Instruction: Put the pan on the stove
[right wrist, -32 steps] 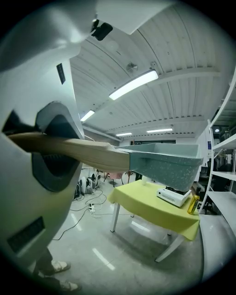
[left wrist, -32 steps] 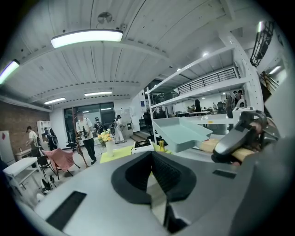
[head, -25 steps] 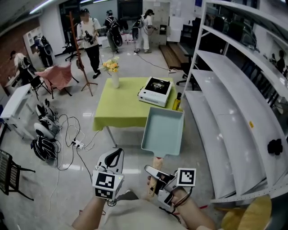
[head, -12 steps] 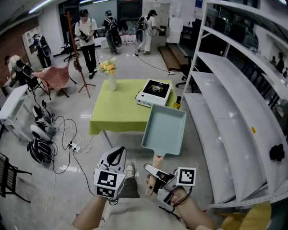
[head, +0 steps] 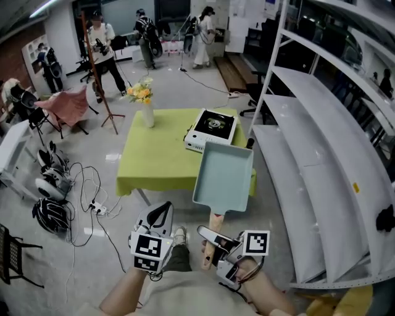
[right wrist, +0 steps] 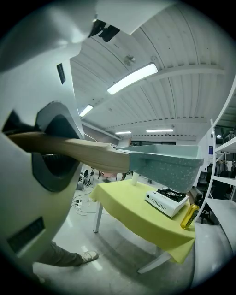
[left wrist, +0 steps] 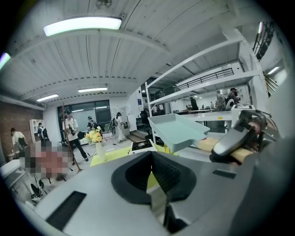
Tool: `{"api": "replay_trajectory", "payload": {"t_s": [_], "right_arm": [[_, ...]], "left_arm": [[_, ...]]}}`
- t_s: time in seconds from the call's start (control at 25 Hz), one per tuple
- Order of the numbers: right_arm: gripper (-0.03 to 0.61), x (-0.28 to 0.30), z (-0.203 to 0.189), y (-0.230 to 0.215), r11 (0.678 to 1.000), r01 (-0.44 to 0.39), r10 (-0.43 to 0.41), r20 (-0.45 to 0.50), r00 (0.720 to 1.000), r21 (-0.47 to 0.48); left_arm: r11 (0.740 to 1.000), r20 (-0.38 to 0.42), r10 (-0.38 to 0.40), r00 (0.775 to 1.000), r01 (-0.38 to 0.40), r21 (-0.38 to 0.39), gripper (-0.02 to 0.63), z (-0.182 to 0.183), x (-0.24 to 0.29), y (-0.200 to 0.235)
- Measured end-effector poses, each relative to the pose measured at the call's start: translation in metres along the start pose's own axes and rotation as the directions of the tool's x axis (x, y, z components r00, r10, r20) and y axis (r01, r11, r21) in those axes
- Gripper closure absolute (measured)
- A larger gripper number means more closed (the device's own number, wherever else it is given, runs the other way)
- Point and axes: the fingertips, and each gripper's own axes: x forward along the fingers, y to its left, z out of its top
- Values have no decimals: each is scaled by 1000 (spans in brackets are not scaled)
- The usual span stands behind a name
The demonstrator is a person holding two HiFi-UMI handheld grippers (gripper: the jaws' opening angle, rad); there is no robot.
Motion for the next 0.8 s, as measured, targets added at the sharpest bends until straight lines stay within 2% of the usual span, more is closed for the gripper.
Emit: {"api": "replay_trajectory", "payload": {"t_s": [0.56,0.8], "right_arm": [[525,124,141,-31,999,25,-26,18,999,34],[520,176,206,-62,998,17,-20,56,998,53]], "left_arm": [[998,-11,-61,998,61,-34,607,45,138,136],[997,-28,-73,997,74,23,607,47,200,187]]}}
